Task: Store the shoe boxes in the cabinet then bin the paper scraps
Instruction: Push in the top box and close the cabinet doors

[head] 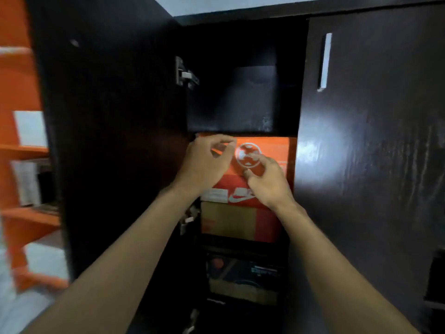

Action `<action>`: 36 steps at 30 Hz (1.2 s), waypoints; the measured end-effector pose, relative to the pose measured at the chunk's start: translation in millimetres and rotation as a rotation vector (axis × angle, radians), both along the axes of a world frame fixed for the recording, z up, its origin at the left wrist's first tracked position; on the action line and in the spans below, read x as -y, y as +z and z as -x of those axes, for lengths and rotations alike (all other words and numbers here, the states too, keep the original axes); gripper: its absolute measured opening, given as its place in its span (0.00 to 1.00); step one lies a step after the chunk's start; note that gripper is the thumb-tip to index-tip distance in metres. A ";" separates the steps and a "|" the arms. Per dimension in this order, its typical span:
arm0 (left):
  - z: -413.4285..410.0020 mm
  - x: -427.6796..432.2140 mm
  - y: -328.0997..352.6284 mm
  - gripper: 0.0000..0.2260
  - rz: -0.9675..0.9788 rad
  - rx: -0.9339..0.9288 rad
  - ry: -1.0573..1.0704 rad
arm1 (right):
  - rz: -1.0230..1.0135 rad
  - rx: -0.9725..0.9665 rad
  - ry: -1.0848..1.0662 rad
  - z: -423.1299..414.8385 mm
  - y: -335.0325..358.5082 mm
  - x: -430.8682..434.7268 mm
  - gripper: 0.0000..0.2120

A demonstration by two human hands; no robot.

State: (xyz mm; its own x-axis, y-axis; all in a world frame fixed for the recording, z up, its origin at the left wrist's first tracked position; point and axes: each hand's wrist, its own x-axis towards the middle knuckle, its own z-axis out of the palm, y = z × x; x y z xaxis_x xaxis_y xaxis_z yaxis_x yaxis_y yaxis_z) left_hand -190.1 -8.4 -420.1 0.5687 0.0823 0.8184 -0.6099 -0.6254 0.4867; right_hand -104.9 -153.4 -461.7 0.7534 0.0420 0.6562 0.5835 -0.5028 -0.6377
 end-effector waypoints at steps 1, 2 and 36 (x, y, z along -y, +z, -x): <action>16.2 -11.0 2.0 0.09 -0.119 0.095 0.119 | -0.012 -0.006 0.091 4.2 -0.3 -13.4 0.20; 30.7 -21.9 3.1 0.11 -0.250 0.193 0.241 | -0.018 -0.003 0.170 9.6 -1.2 -26.3 0.19; 36.7 35.0 -28.6 0.28 -0.135 -0.030 0.024 | -0.023 0.166 0.511 88.8 -92.7 33.7 0.37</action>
State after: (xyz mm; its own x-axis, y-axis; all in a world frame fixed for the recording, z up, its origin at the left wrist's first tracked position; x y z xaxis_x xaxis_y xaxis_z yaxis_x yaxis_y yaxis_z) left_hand -226.8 -43.4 -448.7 0.5925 -0.0137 0.8054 -0.5806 -0.7003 0.4153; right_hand -193.8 -187.0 -554.4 0.5269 0.3606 0.7697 0.8440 -0.1151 -0.5239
